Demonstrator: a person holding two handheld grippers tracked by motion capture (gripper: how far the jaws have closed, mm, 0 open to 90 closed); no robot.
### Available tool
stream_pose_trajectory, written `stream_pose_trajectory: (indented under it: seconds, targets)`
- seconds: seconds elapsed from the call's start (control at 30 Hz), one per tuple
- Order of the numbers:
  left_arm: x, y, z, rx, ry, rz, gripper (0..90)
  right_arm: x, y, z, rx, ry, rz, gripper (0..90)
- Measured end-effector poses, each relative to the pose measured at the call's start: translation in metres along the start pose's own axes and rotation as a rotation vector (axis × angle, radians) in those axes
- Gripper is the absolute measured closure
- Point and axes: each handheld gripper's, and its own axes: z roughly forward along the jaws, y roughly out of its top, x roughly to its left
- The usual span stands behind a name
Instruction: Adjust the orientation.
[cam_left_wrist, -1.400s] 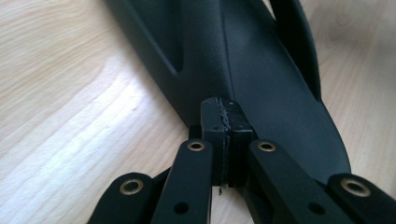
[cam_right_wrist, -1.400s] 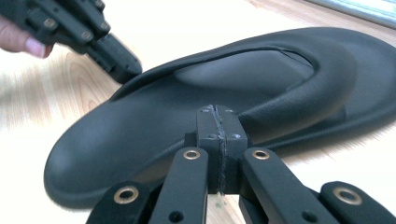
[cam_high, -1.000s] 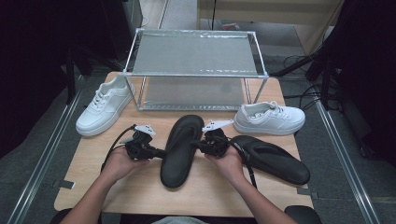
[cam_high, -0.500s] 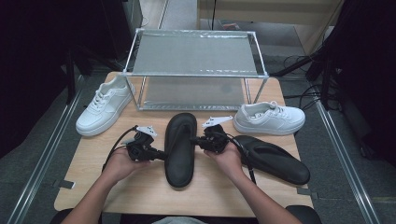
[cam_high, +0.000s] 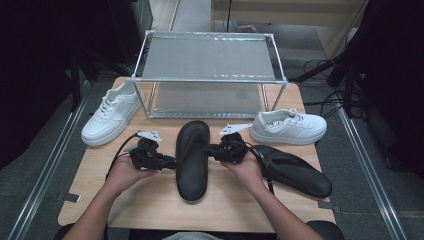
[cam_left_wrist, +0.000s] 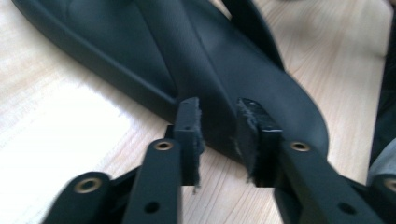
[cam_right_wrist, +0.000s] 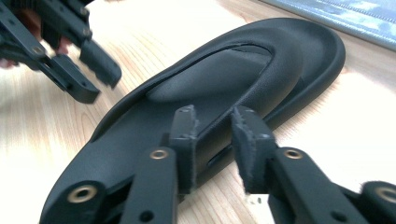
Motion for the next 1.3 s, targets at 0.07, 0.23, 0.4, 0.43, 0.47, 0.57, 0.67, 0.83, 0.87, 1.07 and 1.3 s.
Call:
stream_pose_trajectory:
  seconds: [0.07,0.23,0.4,0.43,0.47,0.57,0.67,0.83,0.87,1.07,1.3]
  targets:
    - [-0.001,0.003,-0.001,-0.02,-0.005,0.006,58.6,0.001,0.0,-0.002,0.001,-0.006,-0.005,65.8]
    - [-0.003,0.006,0.0,-0.024,-0.005,0.006,53.8,-0.001,-0.001,-0.006,-0.003,0.008,0.017,61.8]
    - [-0.002,0.01,-0.001,-0.039,0.006,0.008,47.6,-0.003,-0.003,-0.016,-0.012,0.018,0.021,58.2]
    - [-0.001,0.01,-0.001,-0.039,0.01,0.005,46.5,-0.003,-0.003,-0.019,-0.014,0.015,0.017,58.2]
    - [-0.001,0.011,0.0,-0.038,0.015,0.004,45.5,-0.003,-0.004,-0.022,-0.014,0.014,0.015,58.1]
    - [0.0,0.013,0.002,-0.034,0.018,0.01,44.8,-0.004,-0.006,-0.034,-0.037,0.003,0.007,57.6]
    - [0.0,0.015,0.002,-0.037,0.023,0.012,44.7,-0.007,-0.007,-0.041,-0.052,-0.008,0.003,57.3]
    - [0.002,0.02,0.004,-0.057,0.02,0.018,44.6,-0.012,-0.012,-0.05,-0.07,-0.023,0.009,57.2]
    - [0.002,0.021,0.004,-0.061,0.023,0.018,43.6,-0.012,-0.013,-0.052,-0.07,-0.024,0.005,57.2]
    - [0.003,0.03,0.007,-0.054,0.022,0.031,43.0,-0.01,-0.018,-0.062,-0.066,-0.041,0.006,56.8]
    - [0.004,0.035,0.011,-0.043,0.023,0.048,42.5,-0.01,-0.031,-0.095,-0.066,-0.072,0.022,55.2]
